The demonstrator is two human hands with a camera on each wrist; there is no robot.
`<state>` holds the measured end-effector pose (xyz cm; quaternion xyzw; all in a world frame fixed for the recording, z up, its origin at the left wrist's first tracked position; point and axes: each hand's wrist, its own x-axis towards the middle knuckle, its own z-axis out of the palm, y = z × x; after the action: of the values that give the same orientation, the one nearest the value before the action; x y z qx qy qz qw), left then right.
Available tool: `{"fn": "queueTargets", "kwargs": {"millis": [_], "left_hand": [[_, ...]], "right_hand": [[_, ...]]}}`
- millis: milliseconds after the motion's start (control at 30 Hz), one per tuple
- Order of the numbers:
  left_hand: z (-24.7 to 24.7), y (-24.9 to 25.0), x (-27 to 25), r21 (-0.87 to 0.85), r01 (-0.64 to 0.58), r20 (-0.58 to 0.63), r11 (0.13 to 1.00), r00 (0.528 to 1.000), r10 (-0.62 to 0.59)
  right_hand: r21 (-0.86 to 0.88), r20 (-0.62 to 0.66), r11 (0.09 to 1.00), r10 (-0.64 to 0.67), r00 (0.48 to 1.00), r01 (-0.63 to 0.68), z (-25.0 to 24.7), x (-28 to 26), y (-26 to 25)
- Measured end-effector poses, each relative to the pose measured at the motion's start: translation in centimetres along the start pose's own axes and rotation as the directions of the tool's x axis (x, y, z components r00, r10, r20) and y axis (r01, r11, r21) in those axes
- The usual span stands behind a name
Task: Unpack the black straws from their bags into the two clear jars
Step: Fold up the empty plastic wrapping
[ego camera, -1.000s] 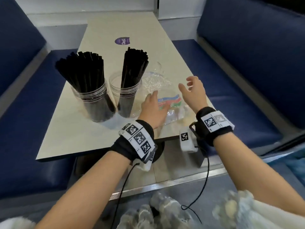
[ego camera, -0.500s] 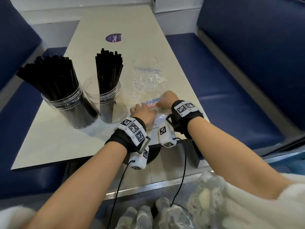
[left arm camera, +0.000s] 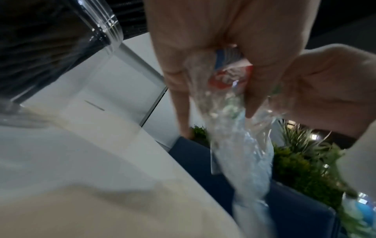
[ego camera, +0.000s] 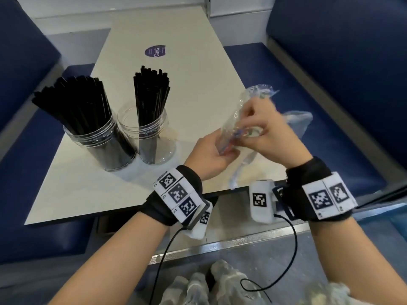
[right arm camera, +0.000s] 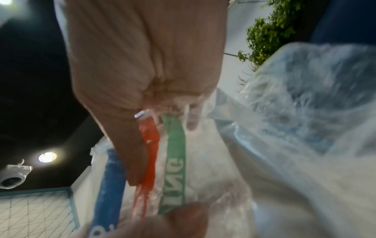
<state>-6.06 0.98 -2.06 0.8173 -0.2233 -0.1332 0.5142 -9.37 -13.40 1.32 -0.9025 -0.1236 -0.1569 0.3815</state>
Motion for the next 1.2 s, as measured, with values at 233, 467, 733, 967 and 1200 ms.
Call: {"fn": "queueTargets", "kwargs": {"millis": [233,467,733,967,1200], "left_hand": [[-2.4,1.0,-3.0,-0.320,-0.133,-0.110,0.938,0.989,0.103],[-5.2,-1.5,-5.5,-0.290,-0.341,-0.440,0.894,0.877,0.192],[-8.9,-5.1,-12.6,-0.134,-0.377,-0.337,0.916,0.887,0.316],[-11.5,-9.9,-18.0,-0.827,-0.139,-0.381,0.544,0.851,-0.362],[-14.2,-16.2,-24.2,-0.532,-0.113,-0.740,0.839,0.543,-0.396]], "right_hand": [[0.325,0.244,0.897,0.227,0.943,-0.300,0.0,-1.9,-0.9],[0.877,0.286,0.358,0.147,0.947,-0.320,5.6,-1.5,-5.8],[0.860,0.267,0.407,0.152,0.952,-0.307,12.1,0.4,-10.7],[0.712,0.381,0.697,-0.275,0.883,-0.090,20.2,0.1,-14.6],[0.266,0.731,0.955,-0.290,0.617,0.133,26.7,-2.0,-11.8]]}}
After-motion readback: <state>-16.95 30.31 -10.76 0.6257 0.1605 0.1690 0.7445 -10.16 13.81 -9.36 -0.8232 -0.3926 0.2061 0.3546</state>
